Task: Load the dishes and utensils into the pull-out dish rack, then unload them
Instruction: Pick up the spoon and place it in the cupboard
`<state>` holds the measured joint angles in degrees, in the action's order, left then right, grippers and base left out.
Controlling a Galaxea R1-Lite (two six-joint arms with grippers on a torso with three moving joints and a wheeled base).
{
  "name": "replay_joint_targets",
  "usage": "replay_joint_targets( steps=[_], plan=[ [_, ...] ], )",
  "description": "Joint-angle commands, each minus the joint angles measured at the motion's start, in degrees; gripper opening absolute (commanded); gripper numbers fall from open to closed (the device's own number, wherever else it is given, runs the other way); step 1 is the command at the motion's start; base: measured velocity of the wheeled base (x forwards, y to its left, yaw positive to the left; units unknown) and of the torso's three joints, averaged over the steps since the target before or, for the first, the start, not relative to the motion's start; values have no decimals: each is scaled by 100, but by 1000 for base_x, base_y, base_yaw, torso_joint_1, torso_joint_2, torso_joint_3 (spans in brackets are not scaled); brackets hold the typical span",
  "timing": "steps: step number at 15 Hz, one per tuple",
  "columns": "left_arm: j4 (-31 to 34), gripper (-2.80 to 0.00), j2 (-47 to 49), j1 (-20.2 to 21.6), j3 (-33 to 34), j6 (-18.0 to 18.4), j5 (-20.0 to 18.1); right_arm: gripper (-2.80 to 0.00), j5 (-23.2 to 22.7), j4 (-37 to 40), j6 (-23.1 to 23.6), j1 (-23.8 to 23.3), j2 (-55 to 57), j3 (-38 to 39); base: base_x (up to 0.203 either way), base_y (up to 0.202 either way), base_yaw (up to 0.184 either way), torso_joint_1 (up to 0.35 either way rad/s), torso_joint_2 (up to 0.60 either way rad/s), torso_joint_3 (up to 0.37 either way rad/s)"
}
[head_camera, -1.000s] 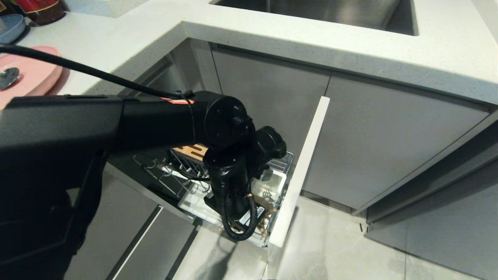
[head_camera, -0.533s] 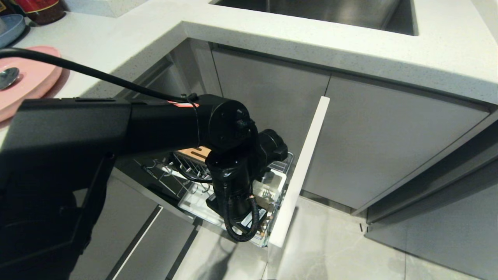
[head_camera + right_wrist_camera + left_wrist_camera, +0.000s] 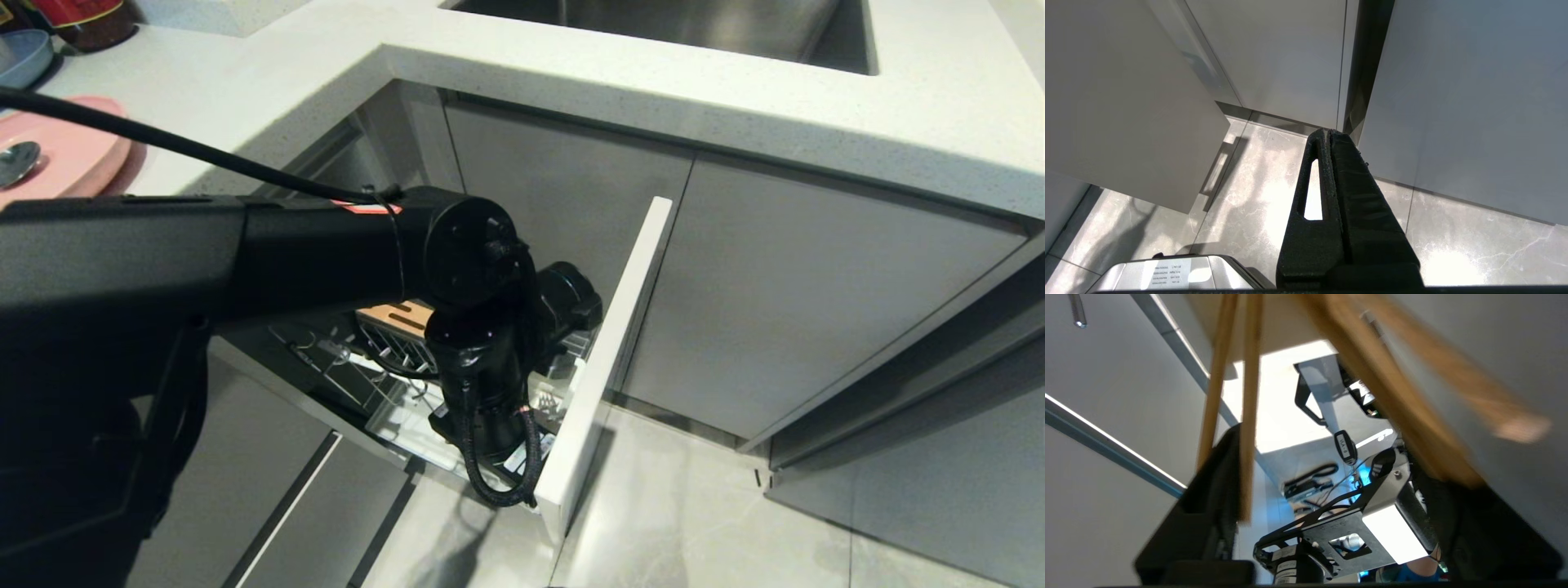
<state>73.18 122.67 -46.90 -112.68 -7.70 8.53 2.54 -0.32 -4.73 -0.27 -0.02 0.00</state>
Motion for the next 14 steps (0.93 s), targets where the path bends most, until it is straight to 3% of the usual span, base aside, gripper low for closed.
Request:
replay_joint_targets(
  steps=[1,9,10,14],
  plan=[
    [30,0,-262,-74,0,-112,-1,-280,1,-3,-2,0,-24,0,0,0,0,0,0,0],
    [47,0,-724,-247,0,-340,5,-280,1,-3,-2,0,-24,0,0,0,0,0,0,0],
    [57,-280,-856,-256,0,-352,7,-280,1,-3,-2,0,-24,0,0,0,0,0,0,0],
    [48,-280,-1378,-275,0,-504,68,-280,1,-3,-2,0,-24,0,0,0,0,0,0,0]
  ],
)
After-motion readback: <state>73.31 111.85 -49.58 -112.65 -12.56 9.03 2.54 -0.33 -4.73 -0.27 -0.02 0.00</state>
